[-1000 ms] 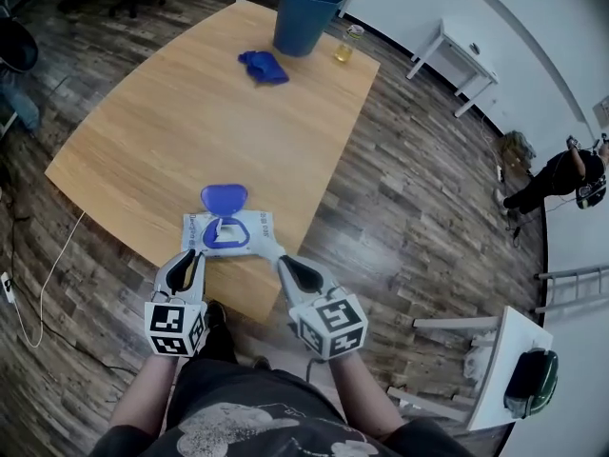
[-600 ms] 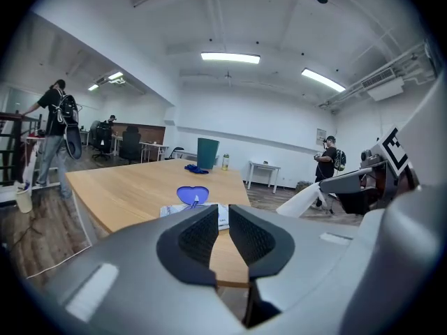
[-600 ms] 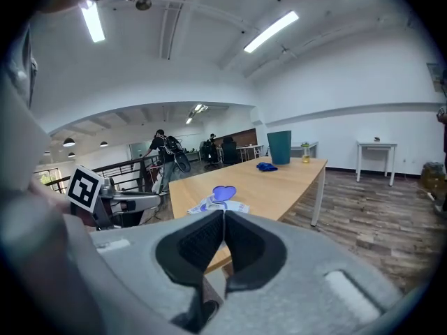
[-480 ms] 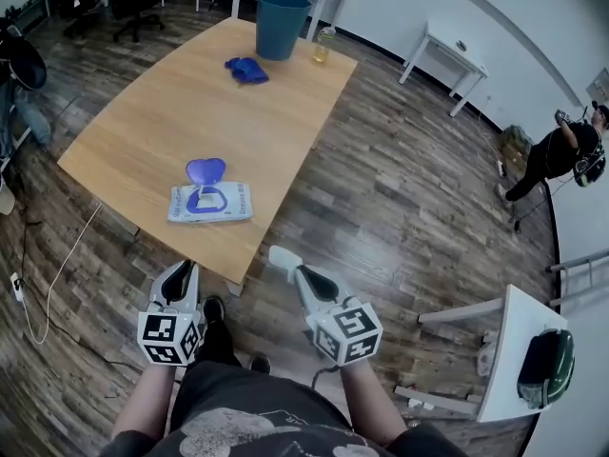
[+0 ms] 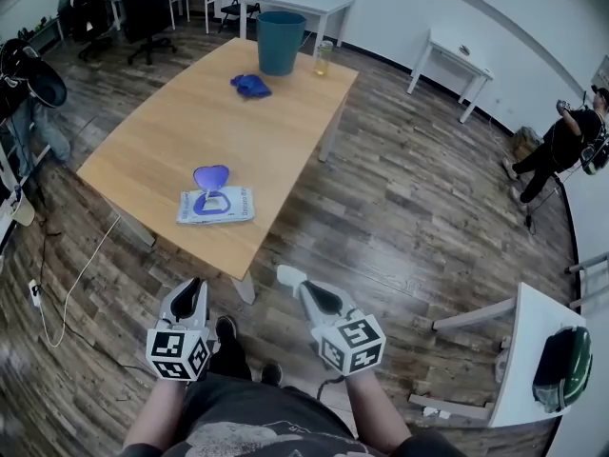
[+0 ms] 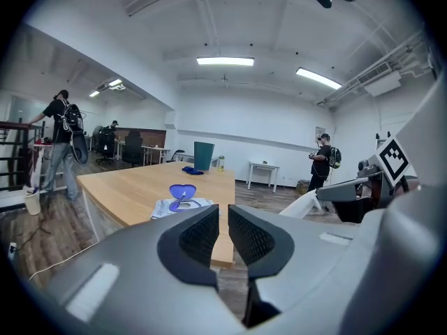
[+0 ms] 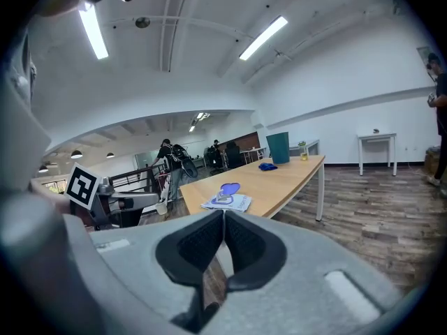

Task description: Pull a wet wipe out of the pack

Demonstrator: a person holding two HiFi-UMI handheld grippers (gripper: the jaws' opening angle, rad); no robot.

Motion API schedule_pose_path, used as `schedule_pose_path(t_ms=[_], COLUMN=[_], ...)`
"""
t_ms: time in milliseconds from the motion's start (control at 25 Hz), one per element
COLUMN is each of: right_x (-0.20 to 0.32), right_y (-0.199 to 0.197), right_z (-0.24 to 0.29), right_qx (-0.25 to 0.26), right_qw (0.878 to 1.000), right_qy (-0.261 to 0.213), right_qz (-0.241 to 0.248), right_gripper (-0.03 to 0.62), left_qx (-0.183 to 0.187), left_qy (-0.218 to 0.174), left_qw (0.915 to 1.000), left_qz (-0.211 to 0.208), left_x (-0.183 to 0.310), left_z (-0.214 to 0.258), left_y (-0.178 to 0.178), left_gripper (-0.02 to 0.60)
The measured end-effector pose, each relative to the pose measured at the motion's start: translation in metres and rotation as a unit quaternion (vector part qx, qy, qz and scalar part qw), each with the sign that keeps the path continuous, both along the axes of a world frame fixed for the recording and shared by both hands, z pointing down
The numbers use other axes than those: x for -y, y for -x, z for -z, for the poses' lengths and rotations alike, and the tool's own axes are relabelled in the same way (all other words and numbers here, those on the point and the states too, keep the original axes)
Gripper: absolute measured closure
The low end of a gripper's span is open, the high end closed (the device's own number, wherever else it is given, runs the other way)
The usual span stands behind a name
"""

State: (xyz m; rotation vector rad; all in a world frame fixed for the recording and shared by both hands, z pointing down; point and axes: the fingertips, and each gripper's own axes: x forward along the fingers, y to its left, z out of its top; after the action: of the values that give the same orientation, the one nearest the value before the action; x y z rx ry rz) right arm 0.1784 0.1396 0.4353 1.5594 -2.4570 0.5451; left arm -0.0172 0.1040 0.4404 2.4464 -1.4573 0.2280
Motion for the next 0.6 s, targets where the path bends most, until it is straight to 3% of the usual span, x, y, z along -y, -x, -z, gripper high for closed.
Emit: schedule_pose_path(t_ms=[600], right_x=[-0.001], right_y=[0.037], right_z=[0.010], right_qx=[-0.015], right_qw=[1.000], right_qy=[0.000], right_qz=[0.008], right_gripper=[0.594], left_qx=[-0.016], left_qy=[0.000], left_qw=[0.9994], left_qz=[-0.030], left_x=[-0.006], left_z=[0.009], left_y=[0.016], left_gripper=[0.522])
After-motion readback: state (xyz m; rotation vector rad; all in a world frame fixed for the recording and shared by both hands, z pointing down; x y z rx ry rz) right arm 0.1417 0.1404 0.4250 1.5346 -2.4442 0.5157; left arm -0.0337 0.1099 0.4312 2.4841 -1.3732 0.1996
